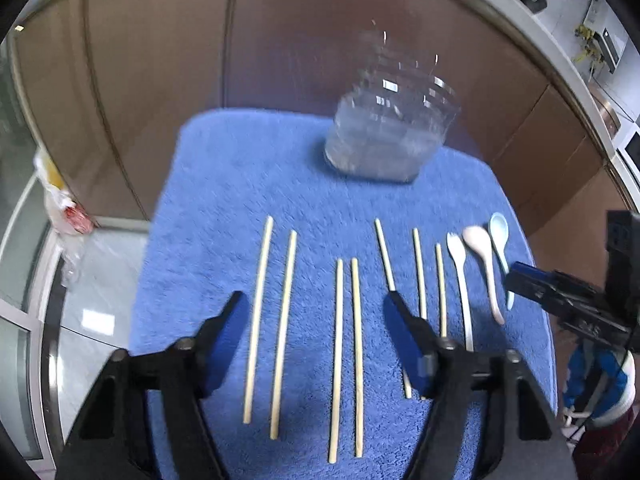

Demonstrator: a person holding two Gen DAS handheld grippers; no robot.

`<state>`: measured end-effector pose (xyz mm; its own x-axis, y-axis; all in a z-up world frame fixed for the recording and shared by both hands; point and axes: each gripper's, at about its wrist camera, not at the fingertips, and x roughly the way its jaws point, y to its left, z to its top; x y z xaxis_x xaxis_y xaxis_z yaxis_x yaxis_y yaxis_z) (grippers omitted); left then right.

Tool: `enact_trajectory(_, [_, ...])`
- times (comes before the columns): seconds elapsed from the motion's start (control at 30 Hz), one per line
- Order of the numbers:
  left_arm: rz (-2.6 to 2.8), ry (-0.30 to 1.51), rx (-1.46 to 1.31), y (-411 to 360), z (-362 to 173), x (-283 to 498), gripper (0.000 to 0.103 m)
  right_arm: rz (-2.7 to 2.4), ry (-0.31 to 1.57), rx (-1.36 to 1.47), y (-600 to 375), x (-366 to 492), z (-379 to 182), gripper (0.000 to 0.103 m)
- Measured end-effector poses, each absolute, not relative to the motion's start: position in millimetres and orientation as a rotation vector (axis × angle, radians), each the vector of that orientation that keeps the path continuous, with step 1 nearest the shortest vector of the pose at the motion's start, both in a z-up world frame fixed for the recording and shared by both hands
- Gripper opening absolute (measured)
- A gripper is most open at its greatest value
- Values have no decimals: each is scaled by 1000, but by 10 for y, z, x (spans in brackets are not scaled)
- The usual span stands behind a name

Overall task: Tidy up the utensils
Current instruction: 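Lower the left tool and close it on a chopstick while the right tool grasps another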

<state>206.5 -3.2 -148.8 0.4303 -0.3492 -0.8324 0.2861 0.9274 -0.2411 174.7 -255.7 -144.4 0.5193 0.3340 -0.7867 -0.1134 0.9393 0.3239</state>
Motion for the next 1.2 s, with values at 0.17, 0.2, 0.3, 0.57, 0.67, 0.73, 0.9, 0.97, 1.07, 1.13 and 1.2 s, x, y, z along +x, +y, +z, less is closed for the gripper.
enact_trajectory(0.17, [-434,1187,-35,-217,-1778,2328,40,275,1112,306,-2565,2089,-1717,32])
enact_trajectory(0.2, [-432,1199,-25,-245,-1831,2365,39,275,1135,314,-2578,2151,-1759,32])
enact_trajectory(0.3, [-443,1241,0,-326,-1958,2458,37,254,1195,316,-2573,2307,-1869,32])
enact_trajectory(0.57, [-408,1302,30,-377,-2144,2629,30,204,1285,273,-2510,2563,-2010,32])
enact_trajectory(0.67, [-398,1318,39,-378,-2207,2677,26,198,1306,251,-2412,2635,-2067,32])
enact_trajectory(0.73, [-397,1317,49,-400,-2212,2701,25,197,1317,226,-2343,2688,-2115,32])
enact_trajectory(0.9, [-422,1312,73,-532,-2202,2739,25,185,1335,171,-2176,2703,-2089,32])
enact_trajectory(0.97, [-425,1309,77,-563,-2193,2746,25,185,1339,158,-2119,2707,-2092,32])
enact_trajectory(1.07, [-429,1313,77,-623,-2183,2768,25,182,1346,146,-2019,2735,-2104,32])
enact_trajectory(1.13, [-424,1318,83,-652,-2212,2806,25,182,1346,142,-2015,2748,-2126,32])
enact_trajectory(1.2, [-424,1323,87,-674,-2242,2788,25,181,1348,132,-1982,2757,-2143,32])
